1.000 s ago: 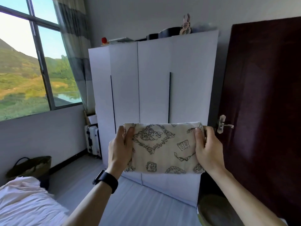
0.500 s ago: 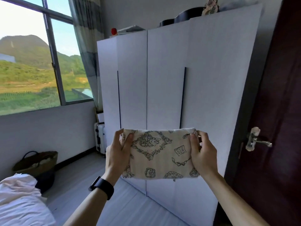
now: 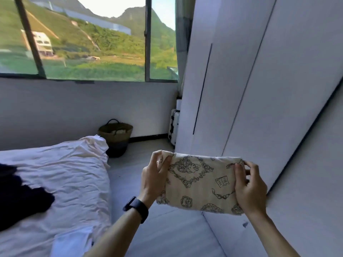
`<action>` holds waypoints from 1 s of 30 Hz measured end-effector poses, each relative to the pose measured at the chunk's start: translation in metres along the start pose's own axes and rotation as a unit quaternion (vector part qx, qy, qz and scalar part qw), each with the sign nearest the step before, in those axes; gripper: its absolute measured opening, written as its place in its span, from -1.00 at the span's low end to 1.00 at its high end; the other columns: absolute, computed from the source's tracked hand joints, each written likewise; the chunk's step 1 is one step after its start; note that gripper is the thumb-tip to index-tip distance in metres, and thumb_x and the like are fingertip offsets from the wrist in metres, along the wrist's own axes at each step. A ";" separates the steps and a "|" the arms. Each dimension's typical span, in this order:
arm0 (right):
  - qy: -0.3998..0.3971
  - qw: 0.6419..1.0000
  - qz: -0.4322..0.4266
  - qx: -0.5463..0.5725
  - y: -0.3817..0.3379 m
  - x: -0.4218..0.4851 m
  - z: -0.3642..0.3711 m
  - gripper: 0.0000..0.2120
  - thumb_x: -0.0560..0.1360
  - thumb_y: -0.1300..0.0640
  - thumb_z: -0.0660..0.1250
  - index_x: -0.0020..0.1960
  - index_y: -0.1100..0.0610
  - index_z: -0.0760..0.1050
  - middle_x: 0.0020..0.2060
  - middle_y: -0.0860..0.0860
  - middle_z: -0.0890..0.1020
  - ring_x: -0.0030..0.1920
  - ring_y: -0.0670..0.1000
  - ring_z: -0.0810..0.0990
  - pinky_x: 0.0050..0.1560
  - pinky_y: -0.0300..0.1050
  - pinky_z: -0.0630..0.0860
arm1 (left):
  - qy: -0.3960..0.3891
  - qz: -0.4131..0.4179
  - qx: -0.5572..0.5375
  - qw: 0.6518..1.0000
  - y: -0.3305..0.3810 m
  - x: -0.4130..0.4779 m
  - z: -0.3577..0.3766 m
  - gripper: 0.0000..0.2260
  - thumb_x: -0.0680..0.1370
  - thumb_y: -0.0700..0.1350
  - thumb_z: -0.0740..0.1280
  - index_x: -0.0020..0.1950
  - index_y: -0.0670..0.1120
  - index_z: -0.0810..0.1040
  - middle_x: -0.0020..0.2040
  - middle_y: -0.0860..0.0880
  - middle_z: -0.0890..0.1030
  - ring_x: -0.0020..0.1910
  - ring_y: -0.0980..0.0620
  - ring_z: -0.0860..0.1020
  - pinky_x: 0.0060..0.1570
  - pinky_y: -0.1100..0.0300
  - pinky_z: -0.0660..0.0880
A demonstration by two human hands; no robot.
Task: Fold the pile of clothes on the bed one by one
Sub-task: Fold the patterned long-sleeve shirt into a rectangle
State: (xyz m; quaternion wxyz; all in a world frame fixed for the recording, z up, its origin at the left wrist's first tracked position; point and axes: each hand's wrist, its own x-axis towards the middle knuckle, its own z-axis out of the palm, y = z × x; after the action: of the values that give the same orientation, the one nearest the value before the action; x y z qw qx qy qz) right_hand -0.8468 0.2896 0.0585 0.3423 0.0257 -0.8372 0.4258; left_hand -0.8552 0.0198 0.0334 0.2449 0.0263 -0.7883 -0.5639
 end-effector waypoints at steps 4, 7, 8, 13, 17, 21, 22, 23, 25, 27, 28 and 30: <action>-0.127 0.991 -0.021 0.028 0.041 0.004 0.060 -0.50 0.56 -0.34 0.05 0.22 0.01 0.44 -0.20 -0.24 0.51 -0.22 -0.19 0.54 -0.31 -0.27 0.36 | 0.090 -0.089 0.050 0.991 -0.052 -0.030 0.003 -0.87 0.57 0.27 0.24 0.04 0.28 0.43 -0.30 0.07 0.63 -0.35 0.12 0.62 -0.38 -0.04 0.58; -0.227 0.973 -0.030 0.030 0.063 -0.010 0.103 -0.41 0.54 -0.39 0.00 0.24 0.03 0.46 -0.25 -0.12 0.57 -0.30 0.00 0.55 -0.33 -0.21 0.37 | 0.155 -0.151 0.078 0.973 -0.078 -0.072 0.000 -0.90 0.55 0.27 0.24 0.01 0.33 0.43 -0.21 0.20 0.64 -0.24 0.27 0.61 -0.32 0.20 0.53; -0.266 0.963 -0.029 0.026 0.069 -0.018 0.118 -0.40 0.53 -0.41 -0.02 0.25 0.00 0.46 -0.20 -0.04 0.63 -0.26 0.09 0.59 -0.30 -0.15 0.39 | 0.175 -0.173 0.087 0.965 -0.086 -0.087 -0.003 -0.91 0.55 0.27 0.24 0.01 0.34 0.43 -0.17 0.26 0.63 -0.20 0.33 0.59 -0.28 0.29 0.50; -0.454 0.890 -0.003 0.033 0.078 -0.069 0.192 -0.70 0.67 -0.08 0.20 0.26 0.10 0.48 0.07 0.19 0.66 -0.03 0.26 0.62 -0.13 -0.03 0.35 | 0.281 -0.331 0.112 0.894 -0.138 -0.159 -0.015 -0.88 0.59 0.24 0.23 0.04 0.25 0.41 -0.06 0.18 0.64 -0.08 0.17 0.60 -0.16 0.13 0.46; -0.576 0.817 -0.033 0.020 0.077 -0.109 0.244 -0.78 0.68 -0.03 0.15 0.17 0.08 0.47 0.03 0.18 0.65 -0.13 0.16 0.54 -0.16 -0.02 0.34 | 0.341 -0.443 0.102 0.823 -0.182 -0.205 -0.020 -0.77 0.60 0.26 0.20 0.09 0.15 0.45 -0.02 0.08 0.68 0.01 -0.05 0.64 -0.19 0.10 0.43; -0.671 0.736 -0.092 -0.026 0.052 -0.138 0.311 -0.82 0.68 -0.14 0.08 0.09 -0.08 0.37 0.00 0.08 0.61 0.04 0.21 0.61 -0.08 0.04 0.43 | 0.404 -0.505 0.073 0.759 -0.221 -0.225 -0.031 -0.77 0.62 0.25 0.17 -0.04 0.12 0.41 -0.13 0.06 0.65 -0.13 -0.02 0.62 -0.16 0.06 0.51; -0.688 0.716 -0.109 -0.036 0.043 -0.143 0.329 -0.83 0.68 -0.16 0.06 0.09 -0.11 0.35 0.01 0.07 0.61 0.05 0.20 0.60 -0.07 0.05 0.43 | 0.415 -0.515 0.071 0.746 -0.230 -0.224 -0.036 -0.79 0.62 0.23 0.17 -0.05 0.13 0.40 -0.16 0.07 0.64 -0.17 -0.01 0.62 -0.15 0.06 0.52; -0.704 0.697 -0.127 -0.048 0.034 -0.148 0.347 -0.83 0.68 -0.17 0.04 0.10 -0.13 0.33 0.04 0.07 0.62 0.05 0.19 0.59 -0.07 0.04 0.42 | 0.424 -0.526 0.069 0.734 -0.240 -0.222 -0.042 -0.80 0.63 0.23 0.16 -0.03 0.14 0.40 -0.16 0.07 0.64 -0.19 -0.02 0.61 -0.15 0.05 0.53; -0.725 0.665 -0.165 -0.065 0.017 -0.157 0.385 -0.80 0.68 -0.19 0.01 0.14 -0.13 0.33 0.09 0.09 0.62 0.05 0.17 0.59 -0.07 0.04 0.41 | 0.438 -0.551 0.068 0.707 -0.258 -0.216 -0.056 -0.79 0.64 0.23 0.14 0.05 0.14 0.42 -0.11 0.08 0.64 -0.17 -0.04 0.61 -0.21 0.08 0.50; -0.738 0.640 -0.198 -0.079 -0.001 -0.166 0.423 -0.71 0.68 -0.19 -0.01 0.22 -0.07 0.35 0.14 0.12 0.62 0.10 0.21 0.59 -0.05 0.04 0.41 | 0.461 -0.573 0.064 0.675 -0.273 -0.208 -0.070 -0.76 0.64 0.24 0.12 0.11 0.12 0.43 -0.09 0.07 0.63 -0.14 -0.06 0.61 -0.25 0.09 0.47; -0.743 0.628 -0.216 -0.081 -0.012 -0.171 0.442 -0.68 0.68 -0.19 -0.01 0.26 -0.03 0.35 0.16 0.13 0.62 0.11 0.23 0.59 -0.05 0.04 0.40 | 0.476 -0.576 0.061 0.661 -0.280 -0.203 -0.077 -0.76 0.65 0.23 0.12 0.10 0.11 0.43 -0.09 0.05 0.63 -0.14 -0.08 0.61 -0.24 0.07 0.49; -0.750 0.607 -0.253 -0.074 -0.033 -0.182 0.480 -0.66 0.69 -0.17 0.00 0.29 -0.01 0.35 0.16 0.14 0.62 0.10 0.24 0.59 -0.06 0.04 0.39 | 0.509 -0.578 0.057 0.636 -0.295 -0.194 -0.091 -0.76 0.65 0.23 0.11 0.07 0.10 0.42 -0.08 0.03 0.64 -0.11 -0.12 0.61 -0.18 0.02 0.54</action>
State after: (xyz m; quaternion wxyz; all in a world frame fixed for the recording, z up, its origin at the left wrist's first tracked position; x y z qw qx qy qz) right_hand -0.9609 -0.1274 -0.2206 -0.3102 0.5212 -0.7899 0.0908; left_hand -0.7164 -0.1058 -0.2798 0.2292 0.7730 -0.3936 -0.4415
